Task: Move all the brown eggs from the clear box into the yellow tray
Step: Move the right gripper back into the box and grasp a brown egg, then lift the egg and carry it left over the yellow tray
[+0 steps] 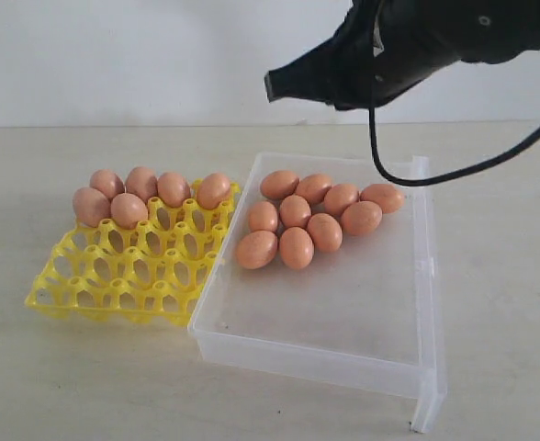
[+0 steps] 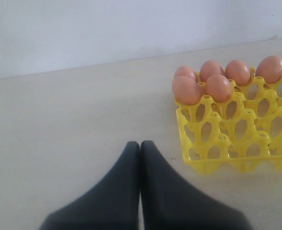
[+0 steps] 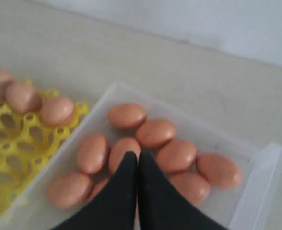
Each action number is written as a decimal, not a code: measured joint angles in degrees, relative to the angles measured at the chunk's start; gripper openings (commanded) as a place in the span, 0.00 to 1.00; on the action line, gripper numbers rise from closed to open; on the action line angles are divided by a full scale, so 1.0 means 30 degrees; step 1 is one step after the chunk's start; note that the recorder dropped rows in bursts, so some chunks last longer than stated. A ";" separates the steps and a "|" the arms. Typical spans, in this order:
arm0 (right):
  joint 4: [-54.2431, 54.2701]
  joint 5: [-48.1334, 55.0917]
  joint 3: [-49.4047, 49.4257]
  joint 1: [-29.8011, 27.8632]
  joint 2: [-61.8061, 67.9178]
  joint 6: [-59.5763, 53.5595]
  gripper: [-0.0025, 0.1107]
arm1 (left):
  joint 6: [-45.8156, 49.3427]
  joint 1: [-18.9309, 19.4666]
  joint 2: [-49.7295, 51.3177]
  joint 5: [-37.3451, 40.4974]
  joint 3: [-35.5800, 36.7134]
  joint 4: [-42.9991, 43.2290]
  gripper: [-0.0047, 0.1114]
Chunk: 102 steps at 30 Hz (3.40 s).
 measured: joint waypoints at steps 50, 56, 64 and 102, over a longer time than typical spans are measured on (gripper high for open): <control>1.2313 0.7621 -0.6386 -0.2194 0.8994 -1.4438 0.56 | 0.0000 -0.1234 0.0000 -0.0818 0.0000 0.0000 0.00; 1.2316 0.7621 -0.6386 -0.2194 0.9639 -1.3915 0.56 | 0.0000 -0.1234 0.0000 -0.0818 0.0000 0.0000 0.00; 1.2653 0.6824 -0.6386 -0.2194 1.0297 -1.2897 0.56 | 0.0000 -0.1234 0.0000 -0.0818 0.0000 0.0000 0.00; 1.1892 0.2297 -0.2239 -0.2194 0.7230 -0.9428 0.02 | 0.0000 -0.1234 0.0000 -0.0818 0.0000 0.0000 0.00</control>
